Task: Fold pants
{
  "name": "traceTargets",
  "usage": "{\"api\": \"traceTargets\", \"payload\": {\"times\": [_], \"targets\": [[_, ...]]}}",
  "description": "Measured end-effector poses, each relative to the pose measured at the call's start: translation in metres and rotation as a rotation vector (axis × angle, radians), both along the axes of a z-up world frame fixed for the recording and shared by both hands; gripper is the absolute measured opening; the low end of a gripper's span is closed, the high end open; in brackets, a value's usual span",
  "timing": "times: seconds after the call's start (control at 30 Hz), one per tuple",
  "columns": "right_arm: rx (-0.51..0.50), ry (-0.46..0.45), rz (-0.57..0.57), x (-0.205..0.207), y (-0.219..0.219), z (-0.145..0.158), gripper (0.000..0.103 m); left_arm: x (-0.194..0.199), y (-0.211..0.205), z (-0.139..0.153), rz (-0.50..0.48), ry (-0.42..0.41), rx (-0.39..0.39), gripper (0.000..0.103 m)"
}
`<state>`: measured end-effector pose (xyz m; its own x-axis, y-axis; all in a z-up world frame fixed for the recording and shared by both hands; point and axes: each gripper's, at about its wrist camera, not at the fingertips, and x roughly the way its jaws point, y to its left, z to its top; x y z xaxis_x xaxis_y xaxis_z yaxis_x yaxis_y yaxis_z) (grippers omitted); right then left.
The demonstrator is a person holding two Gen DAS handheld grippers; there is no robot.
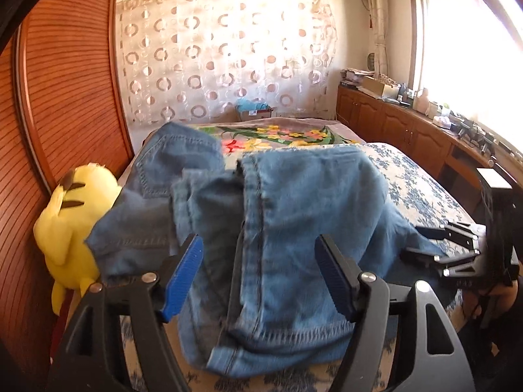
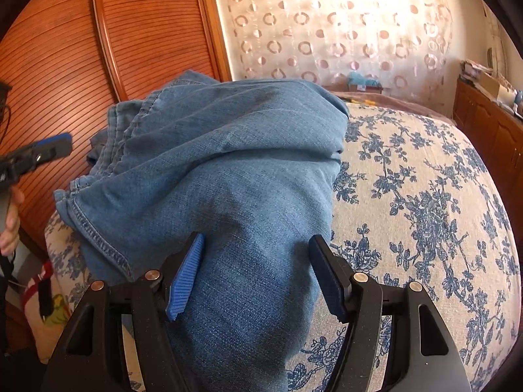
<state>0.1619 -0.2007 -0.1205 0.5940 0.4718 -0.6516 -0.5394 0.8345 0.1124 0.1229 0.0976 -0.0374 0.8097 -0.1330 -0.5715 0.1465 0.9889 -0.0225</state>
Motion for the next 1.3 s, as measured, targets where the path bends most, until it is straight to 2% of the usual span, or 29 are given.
{"api": "traceTargets", "payload": {"times": [0.37, 0.43, 0.5, 0.83, 0.87, 0.9, 0.93, 0.97, 1.0, 1.1, 1.3], "targets": [[-0.008, -0.007, 0.002, -0.001, 0.001, 0.0, 0.067, 0.048, -0.02, 0.006, -0.039, 0.023, 0.025, 0.071], [-0.008, -0.009, 0.002, -0.002, 0.001, 0.0, 0.067, 0.058, -0.021, 0.004, -0.037, 0.031, 0.037, 0.068], [-0.007, -0.011, 0.002, -0.003, 0.001, -0.001, 0.067, 0.071, -0.021, 0.001, -0.05, 0.044, 0.041, 0.059], [-0.011, -0.023, 0.002, -0.006, 0.001, -0.001, 0.067, 0.125, -0.008, -0.01, -0.015, 0.131, 0.044, 0.058], [-0.011, -0.023, 0.002, -0.006, 0.001, -0.001, 0.067, 0.129, -0.008, -0.012, -0.016, 0.142, 0.041, 0.054], [-0.012, -0.025, 0.002, -0.006, 0.001, -0.001, 0.067, 0.131, -0.007, -0.014, -0.017, 0.146, 0.04, 0.043], [-0.012, -0.026, 0.003, -0.007, 0.001, -0.001, 0.067, 0.132, -0.007, -0.014, -0.019, 0.148, 0.04, 0.037], [-0.012, -0.027, 0.003, -0.007, 0.002, -0.001, 0.067, 0.131, -0.007, -0.014, -0.026, 0.151, 0.033, 0.022], [-0.012, -0.027, 0.004, -0.007, 0.002, 0.0, 0.067, 0.129, -0.005, -0.012, -0.025, 0.146, 0.027, 0.016], [-0.009, -0.024, 0.006, -0.008, 0.002, 0.0, 0.067, 0.115, -0.004, 0.002, -0.033, 0.088, 0.006, 0.008], [-0.004, -0.023, 0.007, -0.008, 0.0, 0.0, 0.067, 0.082, 0.008, 0.046, 0.031, -0.056, -0.014, 0.004]]}}
